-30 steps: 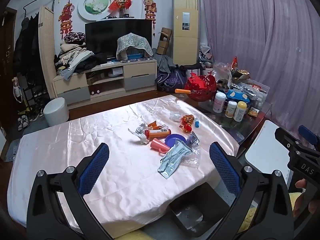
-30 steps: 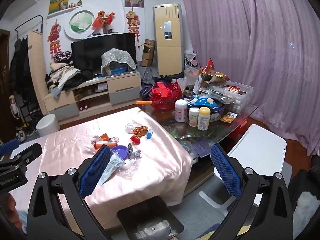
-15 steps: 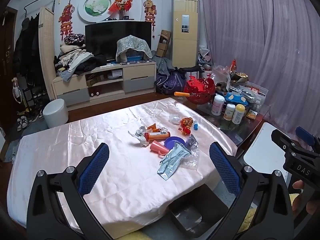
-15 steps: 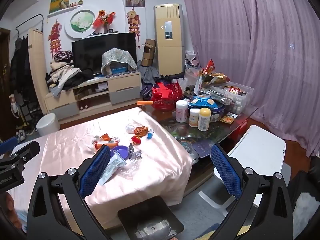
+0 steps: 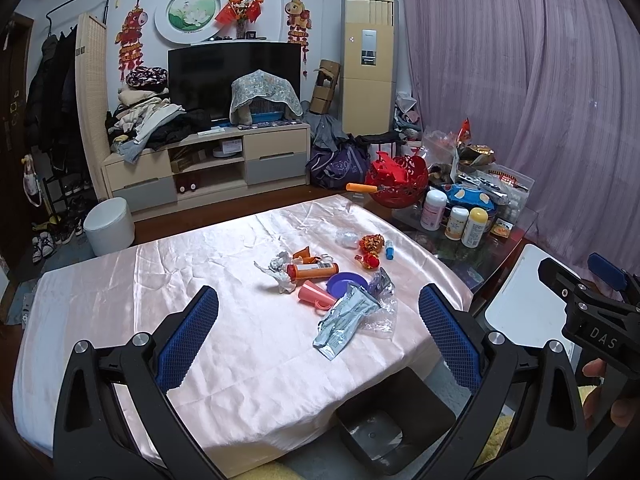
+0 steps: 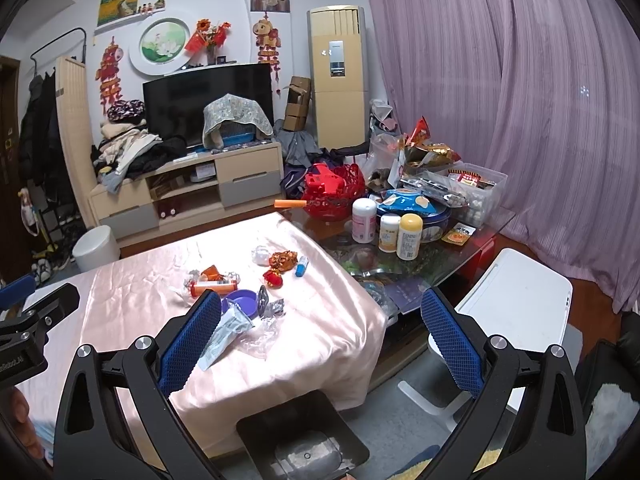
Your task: Collect trash
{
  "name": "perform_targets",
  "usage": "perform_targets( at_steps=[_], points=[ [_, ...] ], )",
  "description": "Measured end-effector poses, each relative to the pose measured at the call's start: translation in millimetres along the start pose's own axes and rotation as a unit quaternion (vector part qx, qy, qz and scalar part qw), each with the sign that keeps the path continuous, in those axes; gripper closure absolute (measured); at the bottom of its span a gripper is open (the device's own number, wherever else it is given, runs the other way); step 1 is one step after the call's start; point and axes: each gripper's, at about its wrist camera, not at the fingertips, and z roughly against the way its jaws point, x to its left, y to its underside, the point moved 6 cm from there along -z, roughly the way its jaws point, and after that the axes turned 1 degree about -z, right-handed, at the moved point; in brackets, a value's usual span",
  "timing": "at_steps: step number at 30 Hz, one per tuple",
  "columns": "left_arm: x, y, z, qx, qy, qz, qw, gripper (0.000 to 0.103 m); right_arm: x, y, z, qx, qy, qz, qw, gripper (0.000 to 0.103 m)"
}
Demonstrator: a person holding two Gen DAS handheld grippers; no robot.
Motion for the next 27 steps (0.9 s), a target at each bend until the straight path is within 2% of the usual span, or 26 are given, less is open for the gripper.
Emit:
perform_targets(
  at_steps=[27],
  points=[
    [0.2,4.8,-1.9,0.001,0.002,-0.001,1.0000,0.008,0.0,4.6,-4.4,0.003,-0.001,-0.005,1.000,0.003]
  ],
)
